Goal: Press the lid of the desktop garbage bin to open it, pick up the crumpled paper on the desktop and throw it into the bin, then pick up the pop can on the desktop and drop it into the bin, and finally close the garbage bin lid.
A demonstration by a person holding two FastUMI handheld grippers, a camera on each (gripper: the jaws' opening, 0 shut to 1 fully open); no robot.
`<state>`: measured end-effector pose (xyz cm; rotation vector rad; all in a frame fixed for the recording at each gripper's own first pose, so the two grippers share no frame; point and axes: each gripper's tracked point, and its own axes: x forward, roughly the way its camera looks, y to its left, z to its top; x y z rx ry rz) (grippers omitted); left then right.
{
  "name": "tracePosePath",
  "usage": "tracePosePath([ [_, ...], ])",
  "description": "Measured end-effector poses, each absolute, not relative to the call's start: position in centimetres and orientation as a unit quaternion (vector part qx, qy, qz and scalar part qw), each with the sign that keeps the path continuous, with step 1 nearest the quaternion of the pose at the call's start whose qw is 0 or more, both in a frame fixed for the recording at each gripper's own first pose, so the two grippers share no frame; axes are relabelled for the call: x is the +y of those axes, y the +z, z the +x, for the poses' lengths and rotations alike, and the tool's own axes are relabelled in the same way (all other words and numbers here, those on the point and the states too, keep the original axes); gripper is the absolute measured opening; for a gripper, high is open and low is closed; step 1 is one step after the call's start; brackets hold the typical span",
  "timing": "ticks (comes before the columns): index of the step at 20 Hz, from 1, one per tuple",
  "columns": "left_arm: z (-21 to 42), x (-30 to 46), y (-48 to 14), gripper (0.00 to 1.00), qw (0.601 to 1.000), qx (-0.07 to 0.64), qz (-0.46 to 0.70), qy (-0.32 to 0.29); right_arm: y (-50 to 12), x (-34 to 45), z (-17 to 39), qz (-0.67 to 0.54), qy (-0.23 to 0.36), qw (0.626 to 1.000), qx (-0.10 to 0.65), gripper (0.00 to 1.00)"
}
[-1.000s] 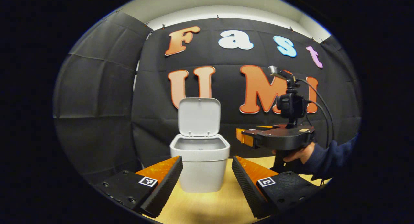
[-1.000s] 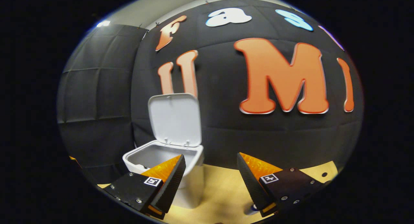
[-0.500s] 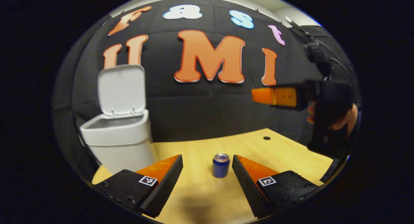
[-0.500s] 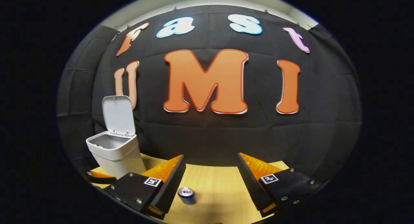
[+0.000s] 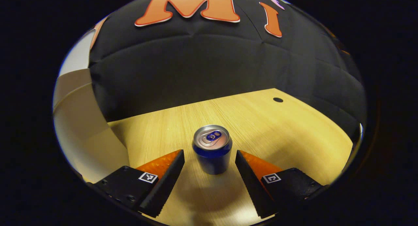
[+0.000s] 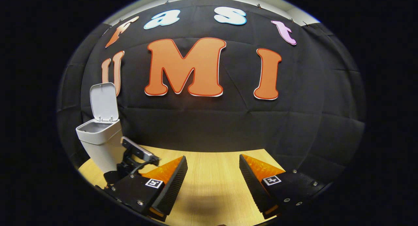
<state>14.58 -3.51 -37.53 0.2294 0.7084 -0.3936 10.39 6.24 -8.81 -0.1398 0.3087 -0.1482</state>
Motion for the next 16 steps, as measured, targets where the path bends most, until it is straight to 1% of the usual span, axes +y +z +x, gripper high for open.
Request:
tracePosePath([
  [2, 15.7, -4.0, -38.7, 1.00, 0.911, 0.340, 0.128, -0.195, -8.6, 5.8, 9.8, -0.072, -0.082, 0.982, 0.154, 0.95],
  [4, 16.3, -3.9, -39.8, 0.99, 0.905, 0.340, 0.170, -0.190, -9.7, 5.9, 9.4, -0.072, -0.081, 0.980, 0.166, 0.95],
  [5, 16.4, -4.0, -39.6, 0.97, 0.906, 0.337, 0.171, -0.188, -10.6, 6.2, 9.2, -0.077, -0.080, 0.978, 0.177, 0.95],
  [6, 16.2, -4.0, -39.7, 0.87, 0.908, 0.336, 0.159, -0.194, -11.4, 6.6, 9.0, -0.079, -0.074, 0.976, 0.187, 0.95],
  [8, 16.3, -3.5, -38.6, 0.84, 0.913, 0.333, 0.143, -0.190, -11.7, 6.9, 9.0, -0.080, -0.065, 0.976, 0.191, 0.95],
  [11, 16.8, -3.8, -35.3, 0.81, 0.928, 0.310, 0.096, -0.184, -11.5, 7.4, 9.3, -0.069, -0.054, 0.979, 0.185, 0.95],
  [12, 17.0, -3.6, -33.3, 0.79, 0.935, 0.292, 0.077, -0.184, -11.4, 7.5, 9.4, -0.065, -0.052, 0.979, 0.184, 0.95],
  [16, 17.0, -2.1, -25.8, 0.77, 0.961, 0.213, 0.082, -0.158, -11.9, 9.8, 10.2, -0.050, -0.030, 0.982, 0.181, 0.95],
])
